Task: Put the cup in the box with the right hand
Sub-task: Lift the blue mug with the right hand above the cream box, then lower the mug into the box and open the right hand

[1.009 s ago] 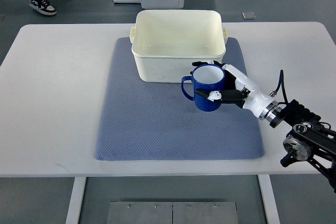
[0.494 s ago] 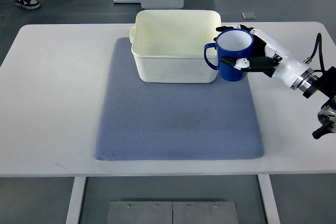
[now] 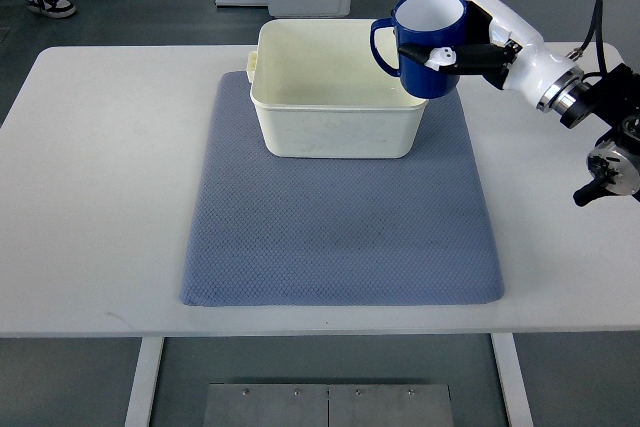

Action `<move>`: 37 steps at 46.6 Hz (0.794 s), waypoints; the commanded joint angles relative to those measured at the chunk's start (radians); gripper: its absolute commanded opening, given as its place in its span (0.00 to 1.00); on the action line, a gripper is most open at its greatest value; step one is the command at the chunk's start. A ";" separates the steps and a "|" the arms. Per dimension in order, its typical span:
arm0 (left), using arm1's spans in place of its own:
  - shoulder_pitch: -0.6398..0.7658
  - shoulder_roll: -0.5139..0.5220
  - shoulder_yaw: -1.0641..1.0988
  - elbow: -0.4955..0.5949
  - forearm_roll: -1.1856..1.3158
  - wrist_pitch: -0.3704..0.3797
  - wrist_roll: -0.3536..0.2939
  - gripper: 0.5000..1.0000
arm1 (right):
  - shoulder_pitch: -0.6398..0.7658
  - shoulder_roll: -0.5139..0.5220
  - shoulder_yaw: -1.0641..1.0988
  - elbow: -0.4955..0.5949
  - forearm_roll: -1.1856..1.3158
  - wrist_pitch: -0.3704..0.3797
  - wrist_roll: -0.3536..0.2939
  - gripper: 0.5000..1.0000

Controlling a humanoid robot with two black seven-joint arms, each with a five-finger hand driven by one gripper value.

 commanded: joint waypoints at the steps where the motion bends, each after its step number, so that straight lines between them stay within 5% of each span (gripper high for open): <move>1: 0.000 0.000 0.001 0.000 0.000 0.000 0.000 1.00 | 0.021 0.040 -0.009 -0.040 0.000 -0.003 -0.001 0.00; 37: 0.000 0.000 0.001 0.000 0.000 0.000 -0.001 1.00 | 0.082 0.463 0.013 -0.499 0.000 -0.142 0.035 0.00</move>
